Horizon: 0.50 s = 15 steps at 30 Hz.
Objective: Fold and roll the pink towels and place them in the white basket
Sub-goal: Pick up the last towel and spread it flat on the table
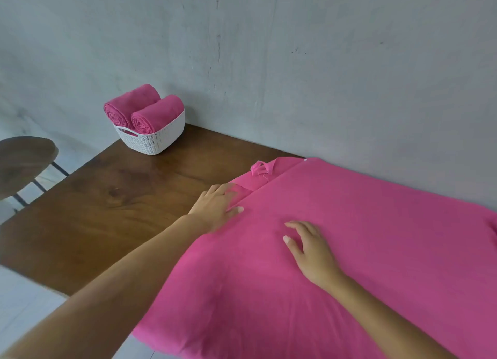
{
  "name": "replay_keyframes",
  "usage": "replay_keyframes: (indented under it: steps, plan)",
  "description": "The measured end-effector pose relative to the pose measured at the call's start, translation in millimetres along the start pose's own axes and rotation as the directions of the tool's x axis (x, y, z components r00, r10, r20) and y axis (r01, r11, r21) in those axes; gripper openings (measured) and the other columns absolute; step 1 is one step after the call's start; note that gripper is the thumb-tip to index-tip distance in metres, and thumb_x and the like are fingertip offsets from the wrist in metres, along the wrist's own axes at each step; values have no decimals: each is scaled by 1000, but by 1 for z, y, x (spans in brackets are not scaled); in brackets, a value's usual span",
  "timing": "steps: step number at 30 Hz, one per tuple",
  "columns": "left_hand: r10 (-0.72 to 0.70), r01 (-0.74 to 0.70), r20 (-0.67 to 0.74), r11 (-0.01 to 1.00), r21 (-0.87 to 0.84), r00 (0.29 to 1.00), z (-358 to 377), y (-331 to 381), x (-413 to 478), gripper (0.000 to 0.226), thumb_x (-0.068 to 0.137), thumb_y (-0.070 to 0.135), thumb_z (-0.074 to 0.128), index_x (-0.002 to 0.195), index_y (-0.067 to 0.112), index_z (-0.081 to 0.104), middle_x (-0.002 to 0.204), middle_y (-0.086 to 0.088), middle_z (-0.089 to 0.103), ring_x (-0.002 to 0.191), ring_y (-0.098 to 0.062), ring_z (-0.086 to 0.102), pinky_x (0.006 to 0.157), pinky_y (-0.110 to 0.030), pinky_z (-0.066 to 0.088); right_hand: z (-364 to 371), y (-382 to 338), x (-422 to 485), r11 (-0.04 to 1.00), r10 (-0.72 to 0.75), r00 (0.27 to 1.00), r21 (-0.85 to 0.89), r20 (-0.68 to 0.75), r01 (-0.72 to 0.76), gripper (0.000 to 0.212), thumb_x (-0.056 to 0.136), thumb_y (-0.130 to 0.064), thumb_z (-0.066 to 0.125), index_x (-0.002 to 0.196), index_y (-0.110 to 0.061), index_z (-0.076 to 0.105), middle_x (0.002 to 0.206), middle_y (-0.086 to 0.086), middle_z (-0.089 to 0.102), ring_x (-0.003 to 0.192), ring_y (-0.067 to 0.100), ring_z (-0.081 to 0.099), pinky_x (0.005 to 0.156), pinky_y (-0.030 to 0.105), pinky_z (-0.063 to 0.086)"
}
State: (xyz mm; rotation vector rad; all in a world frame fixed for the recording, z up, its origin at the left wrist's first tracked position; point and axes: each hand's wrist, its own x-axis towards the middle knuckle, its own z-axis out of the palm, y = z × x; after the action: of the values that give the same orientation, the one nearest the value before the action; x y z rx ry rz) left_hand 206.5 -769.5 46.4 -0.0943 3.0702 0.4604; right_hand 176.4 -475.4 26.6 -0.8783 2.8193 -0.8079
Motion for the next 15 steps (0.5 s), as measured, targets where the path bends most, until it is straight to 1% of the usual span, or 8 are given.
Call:
replay_keyframes:
  steps: [2, 3, 6, 9, 11, 13, 14, 15]
  plan:
    - [22, -23, 25, 999, 29, 999, 0, 0, 18, 54, 103, 56, 41, 149, 27, 45, 164, 6, 24, 146, -23, 24, 118, -42, 27, -4, -3, 24, 999, -18, 999, 35, 45, 16, 38, 103, -38, 52, 138, -25, 55, 140, -12, 49, 134, 5, 38, 116, 30, 33]
    - [36, -38, 39, 998, 49, 999, 0, 0, 27, 56, 103, 57, 40, 149, 26, 45, 165, 6, 23, 147, -23, 23, 118, -43, 26, -6, -5, 38, 999, -36, 996, 36, 76, 33, 37, 103, -37, 52, 138, -25, 55, 141, -12, 47, 135, 4, 37, 117, 27, 31]
    - [88, -94, 64, 991, 96, 994, 3, -4, 45, 57, 102, 60, 37, 148, 27, 47, 164, 6, 25, 148, -22, 21, 118, -43, 24, -11, -15, 88, 995, -93, 990, -7, 110, 95, 38, 103, -33, 53, 139, -21, 55, 143, -8, 45, 138, 8, 34, 113, 20, 25]
    - [153, -159, 68, 983, 90, 986, 6, -12, 53, 58, 101, 62, 31, 146, 31, 50, 160, 10, 34, 147, -17, 23, 117, -40, 24, -16, -30, 134, 993, -113, 991, -23, 73, 115, 36, 103, -30, 54, 136, -18, 57, 142, -4, 49, 136, 13, 38, 112, 25, 29]
    - [195, -202, 69, 975, 97, 978, 5, -19, 54, 70, 96, 69, 19, 146, 33, 49, 157, 12, 37, 146, -15, 25, 117, -39, 24, -16, -40, 160, 992, -119, 992, -32, 48, 121, 31, 103, -27, 54, 132, -17, 60, 140, -3, 50, 135, 15, 39, 113, 29, 32]
    - [231, -238, 80, 966, 104, 970, 5, -25, 54, 86, 89, 79, 8, 147, 30, 49, 158, 11, 37, 146, -14, 26, 117, -38, 24, -13, -47, 181, 989, -121, 991, -81, 47, 125, 26, 102, -24, 54, 126, -19, 64, 144, -1, 48, 137, 18, 37, 113, 33, 32]
    - [246, -254, 85, 961, 106, 966, 5, -28, 55, 91, 87, 80, 5, 147, 28, 49, 158, 11, 37, 146, -14, 26, 116, -37, 25, -10, -49, 190, 985, -108, 992, -125, 69, 116, 25, 102, -22, 53, 123, -20, 66, 149, 0, 45, 140, 20, 34, 113, 35, 31]
    - [264, -272, 85, 956, 106, 961, 5, -30, 56, 92, 86, 77, 3, 146, 25, 50, 158, 10, 38, 145, -15, 27, 116, -36, 25, -7, -51, 198, 977, -94, 990, -181, 105, 112, 25, 102, -21, 53, 123, -21, 67, 154, 0, 41, 143, 22, 30, 115, 37, 29]
